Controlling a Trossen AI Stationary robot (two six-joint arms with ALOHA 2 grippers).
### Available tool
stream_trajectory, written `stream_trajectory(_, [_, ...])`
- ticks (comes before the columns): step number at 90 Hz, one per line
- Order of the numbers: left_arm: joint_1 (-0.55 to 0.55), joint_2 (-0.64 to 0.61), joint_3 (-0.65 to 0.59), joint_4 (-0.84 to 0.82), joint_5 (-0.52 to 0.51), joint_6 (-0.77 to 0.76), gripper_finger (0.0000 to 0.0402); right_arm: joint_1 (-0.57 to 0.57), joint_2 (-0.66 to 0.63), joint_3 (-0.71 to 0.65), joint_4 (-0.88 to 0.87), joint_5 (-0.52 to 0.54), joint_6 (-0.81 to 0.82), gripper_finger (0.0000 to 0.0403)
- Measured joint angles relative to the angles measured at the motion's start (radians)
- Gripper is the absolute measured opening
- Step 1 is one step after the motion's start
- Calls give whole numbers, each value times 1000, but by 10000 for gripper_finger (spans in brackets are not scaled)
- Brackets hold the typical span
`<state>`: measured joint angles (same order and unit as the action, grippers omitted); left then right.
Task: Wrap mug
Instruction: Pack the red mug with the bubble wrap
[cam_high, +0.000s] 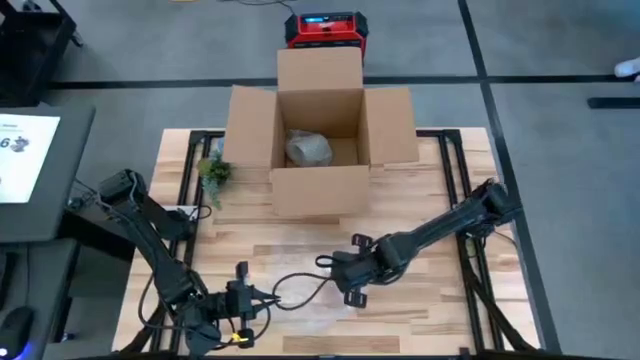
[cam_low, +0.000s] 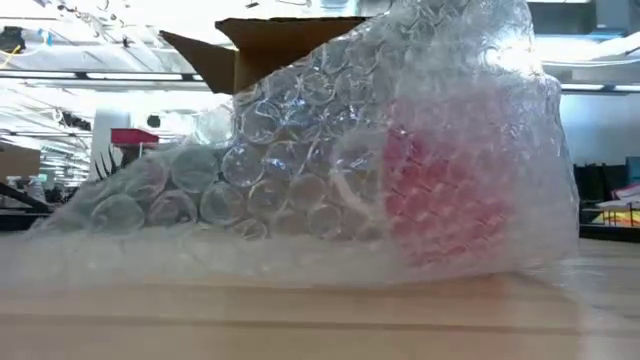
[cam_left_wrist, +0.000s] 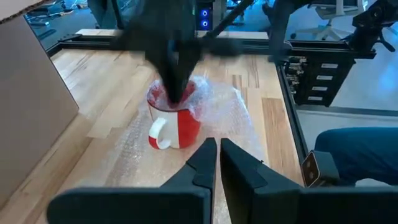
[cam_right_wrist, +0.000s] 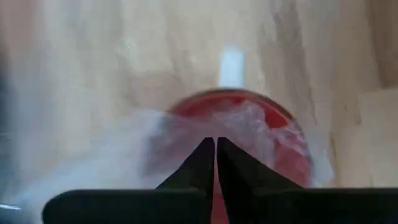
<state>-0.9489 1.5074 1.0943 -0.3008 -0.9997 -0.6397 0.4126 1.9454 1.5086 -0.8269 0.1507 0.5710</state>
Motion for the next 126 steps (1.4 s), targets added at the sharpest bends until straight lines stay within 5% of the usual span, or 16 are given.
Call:
stream_trajectory(22, [0, 0, 0, -1, 0, 0, 1, -24, 65, 10, -6, -66, 10, 10])
stream_trajectory(55, [0, 0, 0, 0, 0, 1, 1, 83, -121, 101, -64, 25, 32, 10])
stream_trajectory(66, [8, 0, 0, 0, -1, 107, 1, 143, -127, 100, -57, 35, -42, 14])
stream_trajectory(106, [38, 0, 0, 0, 0, 137, 1, 108, 36, 100, -159, 67, -109, 171])
stream_trajectory(126, [55, 0, 0, 6, 0, 91, 1, 96, 97, 103, -153, 56, -152, 171])
